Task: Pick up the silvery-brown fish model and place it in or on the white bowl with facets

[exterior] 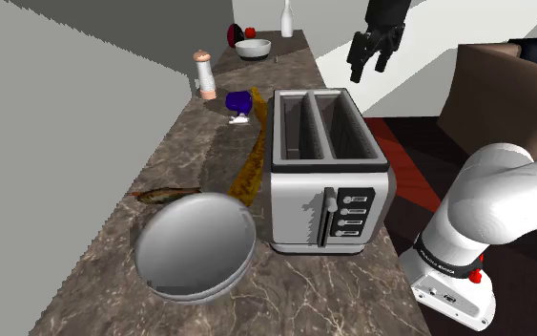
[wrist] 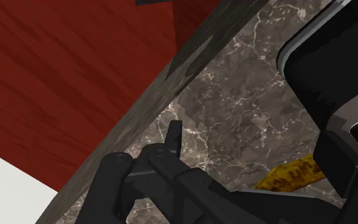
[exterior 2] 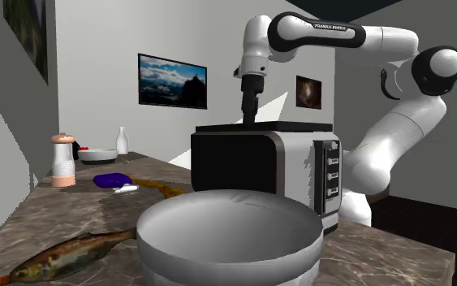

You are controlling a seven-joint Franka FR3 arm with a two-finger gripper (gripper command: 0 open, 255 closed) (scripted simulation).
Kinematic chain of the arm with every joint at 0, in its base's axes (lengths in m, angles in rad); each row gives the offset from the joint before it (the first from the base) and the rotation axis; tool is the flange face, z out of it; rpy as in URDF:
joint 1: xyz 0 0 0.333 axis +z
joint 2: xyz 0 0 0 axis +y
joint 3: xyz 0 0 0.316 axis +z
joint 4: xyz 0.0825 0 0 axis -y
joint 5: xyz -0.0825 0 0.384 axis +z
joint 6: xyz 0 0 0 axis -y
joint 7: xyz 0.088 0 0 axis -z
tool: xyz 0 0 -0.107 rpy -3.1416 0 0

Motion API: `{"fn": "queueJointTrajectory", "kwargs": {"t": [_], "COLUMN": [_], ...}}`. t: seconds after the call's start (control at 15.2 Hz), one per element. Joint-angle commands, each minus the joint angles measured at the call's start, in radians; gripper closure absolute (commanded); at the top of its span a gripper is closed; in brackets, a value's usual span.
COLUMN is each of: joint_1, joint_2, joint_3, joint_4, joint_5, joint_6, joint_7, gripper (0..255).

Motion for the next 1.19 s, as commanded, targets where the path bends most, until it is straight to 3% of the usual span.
{"fn": "queueJointTrajectory", "kwargs": {"t": [0.0,0.59,1.12], "joint_1": [0.0,0.117,0.27], "joint_2": [0.0,0.236,0.451], "joint_3": [0.0,0.042,0.039], "joint_4": [0.0,0.055,0.152], "joint_5": [0.0,0.067,0.098], "joint_6": [0.0,0.175,0.29], "joint_7": [0.0,-0.079,-0.14], "gripper": [0,0,0]}}
